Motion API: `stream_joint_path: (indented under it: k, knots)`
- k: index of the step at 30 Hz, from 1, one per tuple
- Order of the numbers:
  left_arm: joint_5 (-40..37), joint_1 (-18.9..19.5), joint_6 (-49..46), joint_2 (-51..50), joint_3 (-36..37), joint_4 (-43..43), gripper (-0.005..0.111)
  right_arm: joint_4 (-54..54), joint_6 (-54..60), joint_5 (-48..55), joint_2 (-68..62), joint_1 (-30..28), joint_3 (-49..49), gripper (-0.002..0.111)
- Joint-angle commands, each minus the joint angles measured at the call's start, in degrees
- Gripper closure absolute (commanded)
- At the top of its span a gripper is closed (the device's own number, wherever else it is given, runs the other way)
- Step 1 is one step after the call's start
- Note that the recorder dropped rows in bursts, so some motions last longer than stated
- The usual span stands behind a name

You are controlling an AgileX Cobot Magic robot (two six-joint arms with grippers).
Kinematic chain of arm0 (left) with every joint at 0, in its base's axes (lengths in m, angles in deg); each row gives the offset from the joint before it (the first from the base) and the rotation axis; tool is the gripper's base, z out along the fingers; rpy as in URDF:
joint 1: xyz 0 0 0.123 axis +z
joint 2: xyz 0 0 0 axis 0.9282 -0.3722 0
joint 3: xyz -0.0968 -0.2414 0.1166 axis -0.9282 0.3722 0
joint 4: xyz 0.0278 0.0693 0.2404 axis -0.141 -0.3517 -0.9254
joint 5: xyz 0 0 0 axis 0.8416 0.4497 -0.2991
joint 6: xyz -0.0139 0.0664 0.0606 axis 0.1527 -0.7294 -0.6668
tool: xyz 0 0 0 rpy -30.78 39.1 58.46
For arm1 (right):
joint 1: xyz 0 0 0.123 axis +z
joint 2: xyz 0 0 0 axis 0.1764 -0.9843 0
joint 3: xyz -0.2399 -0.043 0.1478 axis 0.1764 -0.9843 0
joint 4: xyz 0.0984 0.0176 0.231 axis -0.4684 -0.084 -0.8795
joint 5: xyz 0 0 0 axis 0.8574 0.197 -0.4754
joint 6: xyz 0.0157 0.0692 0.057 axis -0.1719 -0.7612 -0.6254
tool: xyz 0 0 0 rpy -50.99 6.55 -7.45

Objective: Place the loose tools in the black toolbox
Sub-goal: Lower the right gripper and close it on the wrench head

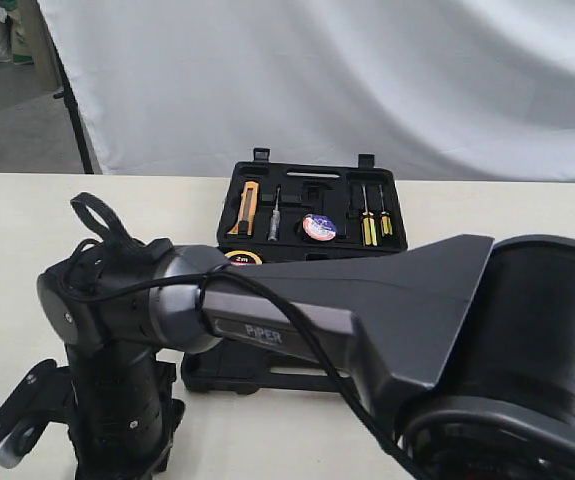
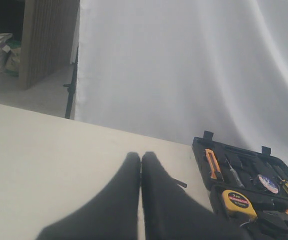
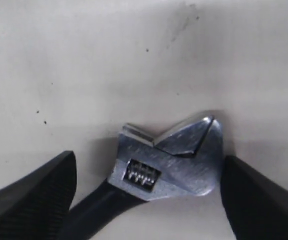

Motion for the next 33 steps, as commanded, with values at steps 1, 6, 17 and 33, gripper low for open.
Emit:
stream_joint_path:
  k: [1, 6, 17, 33]
  knots:
    - [0.41, 1.45, 0.27, 0.18, -0.15, -0.25, 0.106, 2.36, -4.87, 1.1, -0.38, 0.04, 1.74, 0.033]
    - [0.41, 1.45, 0.27, 0.18, -0.15, -0.25, 0.106, 2.5, -8.73, -0.71, -0.38, 0.04, 1.74, 0.033]
    - [0.41, 1.45, 0.27, 0.18, -0.15, -0.25, 0.106, 3.53, -17.51, -3.72, -0.53, 0.04, 1.74, 0.033]
    - [0.41, 1.45, 0.27, 0.18, -0.15, -0.25, 0.106, 5.25, -19.79, -6.14, -0.74, 0.04, 1.74, 0.036]
